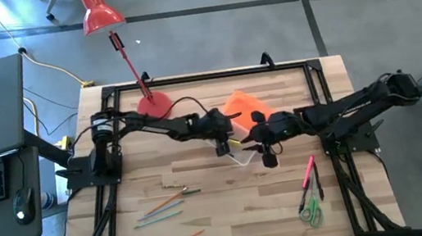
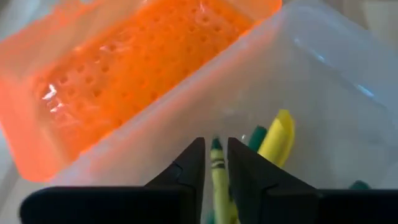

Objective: Pick & place school supplies into a supply box
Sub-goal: Put the green crayon into the supply box

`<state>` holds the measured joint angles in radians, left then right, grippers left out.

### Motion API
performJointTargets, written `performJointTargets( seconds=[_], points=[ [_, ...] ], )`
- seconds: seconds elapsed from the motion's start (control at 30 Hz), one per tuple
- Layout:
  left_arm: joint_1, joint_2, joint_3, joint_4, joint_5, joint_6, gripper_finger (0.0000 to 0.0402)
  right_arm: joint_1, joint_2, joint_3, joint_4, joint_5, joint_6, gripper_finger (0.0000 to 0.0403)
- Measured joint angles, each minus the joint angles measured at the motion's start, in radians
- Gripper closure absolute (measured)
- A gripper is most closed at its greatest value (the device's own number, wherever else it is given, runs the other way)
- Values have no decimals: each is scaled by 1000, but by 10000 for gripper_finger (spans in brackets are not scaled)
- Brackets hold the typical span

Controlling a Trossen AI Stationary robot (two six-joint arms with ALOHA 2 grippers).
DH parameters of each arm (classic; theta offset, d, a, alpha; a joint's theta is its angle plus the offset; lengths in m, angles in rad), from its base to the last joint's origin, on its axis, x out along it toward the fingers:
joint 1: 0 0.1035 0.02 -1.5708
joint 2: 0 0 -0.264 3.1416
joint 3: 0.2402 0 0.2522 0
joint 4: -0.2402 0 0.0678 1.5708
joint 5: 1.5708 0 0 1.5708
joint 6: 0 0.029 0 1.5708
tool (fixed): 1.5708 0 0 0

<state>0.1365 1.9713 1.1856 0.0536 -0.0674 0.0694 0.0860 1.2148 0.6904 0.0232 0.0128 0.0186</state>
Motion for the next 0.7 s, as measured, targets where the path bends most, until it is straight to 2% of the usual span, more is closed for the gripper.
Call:
performJointTargets(
  seconds=[0.1, 0.17, 0.3, 0.43, 0.5, 0.6, 0.63, 0.7],
  points=[
    [3, -3, 47, -58, -6, 39, 281, 0, 0, -4, 49, -12, 0, 311],
    [2, -8, 85, -169, -19, 62, 271, 0, -1, -4, 82, -13, 0, 311],
    [-12, -55, 200, -479, -21, 126, 264, 0, -1, -4, 121, -13, 0, 311],
    [-35, -86, 291, -877, -96, 134, 270, 0, -1, -4, 126, -7, 0, 311],
    [-47, -120, 317, -1072, -105, 94, 275, 0, -1, -4, 126, 8, 0, 311],
    [-79, -191, 310, -1253, -103, -30, 286, 0, -1, -4, 129, 16, 0, 311],
    [-100, -216, 291, -1295, -104, -77, 289, 0, -1, -4, 130, 16, 0, 311],
    [-152, -281, 231, -1273, -111, -152, 297, -1, -1, -4, 132, 17, -2, 311]
  ],
)
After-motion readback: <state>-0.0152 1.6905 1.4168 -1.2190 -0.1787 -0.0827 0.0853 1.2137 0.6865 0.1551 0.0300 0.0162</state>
